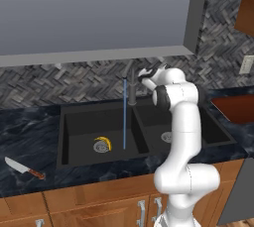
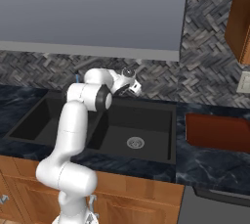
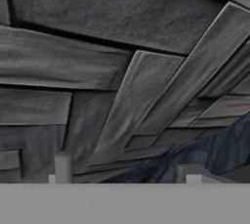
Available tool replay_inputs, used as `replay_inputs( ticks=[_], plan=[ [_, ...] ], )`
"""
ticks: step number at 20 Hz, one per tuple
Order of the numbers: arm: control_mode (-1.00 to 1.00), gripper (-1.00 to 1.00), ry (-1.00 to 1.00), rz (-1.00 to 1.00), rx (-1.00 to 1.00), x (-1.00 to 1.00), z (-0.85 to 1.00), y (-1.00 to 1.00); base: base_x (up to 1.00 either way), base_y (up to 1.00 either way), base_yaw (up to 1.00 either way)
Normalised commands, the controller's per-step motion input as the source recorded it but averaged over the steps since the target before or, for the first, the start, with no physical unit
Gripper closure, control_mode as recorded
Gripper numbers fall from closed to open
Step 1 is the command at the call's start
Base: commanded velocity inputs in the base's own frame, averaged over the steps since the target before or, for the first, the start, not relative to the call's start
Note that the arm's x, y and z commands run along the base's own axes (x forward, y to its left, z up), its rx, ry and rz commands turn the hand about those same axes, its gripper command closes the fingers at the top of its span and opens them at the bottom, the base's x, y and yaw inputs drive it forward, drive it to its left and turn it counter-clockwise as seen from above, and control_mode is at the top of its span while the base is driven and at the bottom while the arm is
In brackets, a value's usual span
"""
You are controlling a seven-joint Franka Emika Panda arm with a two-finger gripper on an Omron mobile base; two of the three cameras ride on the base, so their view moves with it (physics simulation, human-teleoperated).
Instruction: Pick up all produce items and place them in the sink. Turn on the sink faucet to wash them. Then turn the sink off and put them in the tray.
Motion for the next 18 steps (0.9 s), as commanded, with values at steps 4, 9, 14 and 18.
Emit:
replay_inputs(
  ticks=[4,9,14,18],
  plan=[
    [-1.00,-1.00,-0.08,0.00,0.07,-0.65,0.32,-0.35,0.00,0.00,0.00],
    [-1.00,-1.00,-0.08,0.00,0.01,-0.63,0.33,-0.17,0.00,0.00,0.00],
    [-1.00,-1.00,-0.08,0.00,0.00,-0.43,0.60,-0.03,0.00,0.00,0.00],
    [-1.00,-1.00,-0.02,0.00,0.00,-0.48,0.41,-0.14,0.00,0.00,0.00]
  ],
)
